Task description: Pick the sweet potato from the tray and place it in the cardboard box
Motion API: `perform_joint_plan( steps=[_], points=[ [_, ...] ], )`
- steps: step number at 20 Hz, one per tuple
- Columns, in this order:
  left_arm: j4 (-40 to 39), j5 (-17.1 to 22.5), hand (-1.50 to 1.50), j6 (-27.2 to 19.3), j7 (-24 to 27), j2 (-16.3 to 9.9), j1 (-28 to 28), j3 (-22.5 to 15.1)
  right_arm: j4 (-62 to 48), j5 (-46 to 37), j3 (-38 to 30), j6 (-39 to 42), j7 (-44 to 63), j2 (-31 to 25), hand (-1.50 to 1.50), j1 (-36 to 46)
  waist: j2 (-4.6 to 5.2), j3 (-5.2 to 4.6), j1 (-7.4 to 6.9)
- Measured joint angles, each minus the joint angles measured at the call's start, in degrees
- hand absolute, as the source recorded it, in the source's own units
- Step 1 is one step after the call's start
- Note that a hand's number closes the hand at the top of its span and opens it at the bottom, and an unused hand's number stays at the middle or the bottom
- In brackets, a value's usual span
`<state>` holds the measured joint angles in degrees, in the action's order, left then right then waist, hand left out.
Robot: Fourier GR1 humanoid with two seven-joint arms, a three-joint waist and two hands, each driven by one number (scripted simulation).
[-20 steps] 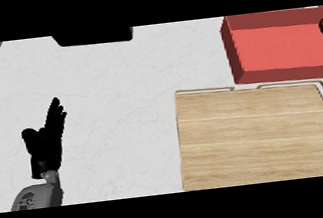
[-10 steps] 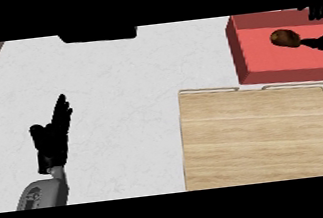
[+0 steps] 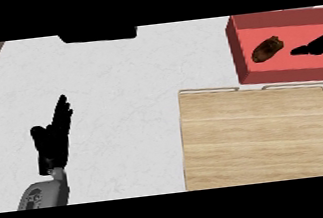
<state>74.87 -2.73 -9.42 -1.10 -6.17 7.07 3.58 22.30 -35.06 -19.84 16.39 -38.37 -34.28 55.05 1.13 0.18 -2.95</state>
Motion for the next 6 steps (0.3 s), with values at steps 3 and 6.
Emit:
perform_joint_plan(
  steps=[3,6],
  points=[
    [0.2,0.0,0.00,-0.2,-0.5,-0.1,0.6,0.2,-3.3,3.8,-3.4,4.3,-2.0,-0.6,-1.50,1.1,0.01,0.01,0.09],
    [0.5,-0.4,0.00,-0.7,-0.6,0.4,0.6,-0.3,-6.6,7.2,-7.0,8.2,-0.9,-3.5,-1.50,2.4,0.10,0.02,0.04]
  ],
)
